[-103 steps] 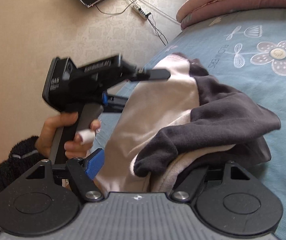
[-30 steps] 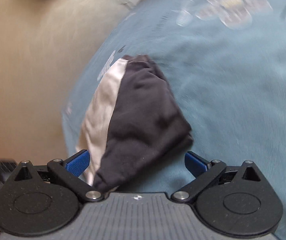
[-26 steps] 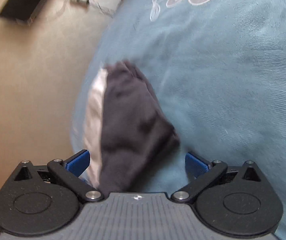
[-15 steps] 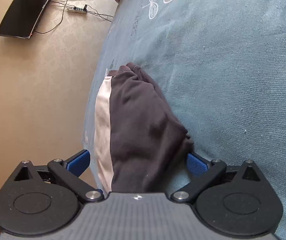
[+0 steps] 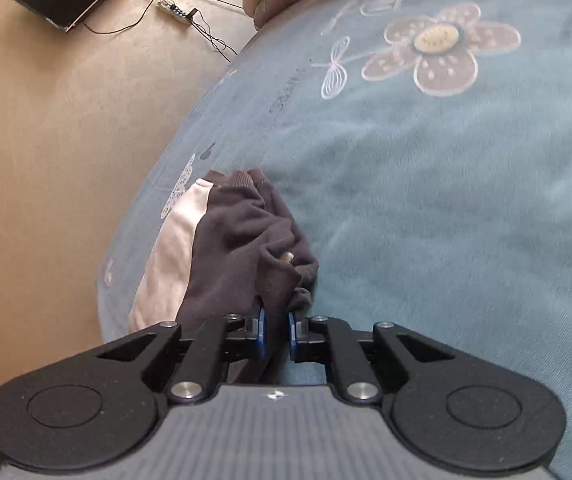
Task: Fold clothes
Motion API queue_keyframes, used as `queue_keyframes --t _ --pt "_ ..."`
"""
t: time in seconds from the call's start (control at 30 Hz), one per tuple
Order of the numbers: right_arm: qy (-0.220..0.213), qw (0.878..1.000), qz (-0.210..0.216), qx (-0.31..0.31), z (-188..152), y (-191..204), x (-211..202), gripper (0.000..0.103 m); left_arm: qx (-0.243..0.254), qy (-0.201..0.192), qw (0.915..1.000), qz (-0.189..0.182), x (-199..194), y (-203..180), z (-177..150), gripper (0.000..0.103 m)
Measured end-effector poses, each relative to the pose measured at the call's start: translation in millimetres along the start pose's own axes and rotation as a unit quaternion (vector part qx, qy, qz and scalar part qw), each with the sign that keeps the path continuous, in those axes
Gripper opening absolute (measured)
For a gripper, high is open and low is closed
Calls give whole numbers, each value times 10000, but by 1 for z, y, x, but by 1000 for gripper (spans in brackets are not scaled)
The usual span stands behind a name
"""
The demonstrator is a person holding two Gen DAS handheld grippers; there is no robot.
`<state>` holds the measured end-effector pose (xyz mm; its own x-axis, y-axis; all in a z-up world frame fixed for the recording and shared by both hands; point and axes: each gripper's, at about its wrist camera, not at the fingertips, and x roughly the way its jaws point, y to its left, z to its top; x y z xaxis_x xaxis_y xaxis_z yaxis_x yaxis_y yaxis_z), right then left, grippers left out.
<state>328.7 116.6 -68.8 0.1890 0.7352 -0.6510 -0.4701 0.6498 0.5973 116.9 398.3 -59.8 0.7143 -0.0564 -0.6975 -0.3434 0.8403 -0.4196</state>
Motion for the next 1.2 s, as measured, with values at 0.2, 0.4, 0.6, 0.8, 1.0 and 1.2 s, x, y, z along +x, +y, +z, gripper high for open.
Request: queue_keyframes --t 0.2,0.4,0.6,0.8,1.0,1.2 --pt "32 9847 -1041 -1395 4 33 -17 37 693 40 9945 -779 21 -29 55 87" --pt "-406 9556 -604 -2855 -24 105 -27 56 1061 161 9852 -1333 80 -61 122 87" --pt "351 9473 -367 -3163 -51 122 35 61 887 639 9881 -1079 178 -41 133 86" --pt "254 9554 -137 -2939 -42 109 29 68 1400 580 9838 -960 170 -55 129 86" --pt "-426 9597 -65 -2777 -5 102 5 68 971 718 9795 -1613 115 -44 127 88" --pt "71 9679 -329 -2492 5 76 43 75 1063 932 9840 -1086 147 -25 100 92"
